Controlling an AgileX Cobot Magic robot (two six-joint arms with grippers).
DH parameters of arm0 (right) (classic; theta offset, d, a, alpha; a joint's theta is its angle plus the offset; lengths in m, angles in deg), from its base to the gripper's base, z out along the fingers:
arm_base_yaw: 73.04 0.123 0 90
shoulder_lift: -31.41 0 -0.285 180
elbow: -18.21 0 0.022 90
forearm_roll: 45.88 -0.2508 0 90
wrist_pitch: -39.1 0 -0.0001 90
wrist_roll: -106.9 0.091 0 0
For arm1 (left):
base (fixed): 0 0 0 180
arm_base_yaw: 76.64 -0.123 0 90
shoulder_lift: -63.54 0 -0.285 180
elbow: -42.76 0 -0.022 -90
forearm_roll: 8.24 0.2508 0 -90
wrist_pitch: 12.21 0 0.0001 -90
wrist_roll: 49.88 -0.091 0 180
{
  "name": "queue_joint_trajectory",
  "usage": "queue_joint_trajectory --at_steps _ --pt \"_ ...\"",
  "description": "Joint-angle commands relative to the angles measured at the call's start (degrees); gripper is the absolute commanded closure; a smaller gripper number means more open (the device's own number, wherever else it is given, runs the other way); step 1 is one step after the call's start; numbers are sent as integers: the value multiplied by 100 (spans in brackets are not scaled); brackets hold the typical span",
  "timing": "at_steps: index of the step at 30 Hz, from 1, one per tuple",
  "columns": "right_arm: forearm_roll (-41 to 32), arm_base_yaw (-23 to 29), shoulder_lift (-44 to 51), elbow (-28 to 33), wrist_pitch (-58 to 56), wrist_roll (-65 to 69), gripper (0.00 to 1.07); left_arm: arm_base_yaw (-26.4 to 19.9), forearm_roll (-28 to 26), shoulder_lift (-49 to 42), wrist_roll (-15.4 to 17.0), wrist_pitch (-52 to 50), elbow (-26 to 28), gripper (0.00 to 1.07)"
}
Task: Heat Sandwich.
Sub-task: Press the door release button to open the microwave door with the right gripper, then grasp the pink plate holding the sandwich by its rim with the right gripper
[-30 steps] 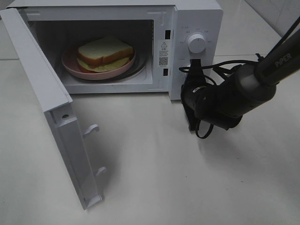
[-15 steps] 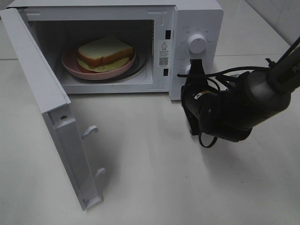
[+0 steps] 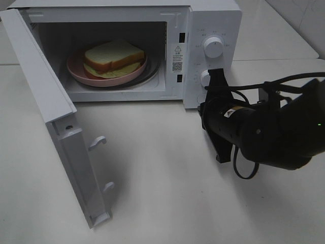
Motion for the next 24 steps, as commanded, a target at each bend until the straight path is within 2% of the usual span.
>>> queue_joint_trajectory --at_steps 1,6,8,14,18,24 --pt "258 -23 476 155 -493 -441 107 -11 -46 -29 0 -74 -11 8" --pt "258 -23 1026 178 -1415 -1576 107 -11 -46 -29 0 -74 -11 8" --pt "327 -155 1352 160 -2200 -2429 107 -11 -46 -29 0 -74 -11 8" --pt "493 -533 1748 160 -3237 -3564 107 -11 -46 -29 0 -74 -11 8" --pt "854 -791 2040 126 -4217 -4515 106 -11 -46 -29 0 -74 -11 8" --pt "1444 -825 2131 -92 -5432 -5122 106 -11 -46 -29 0 -74 -11 8"
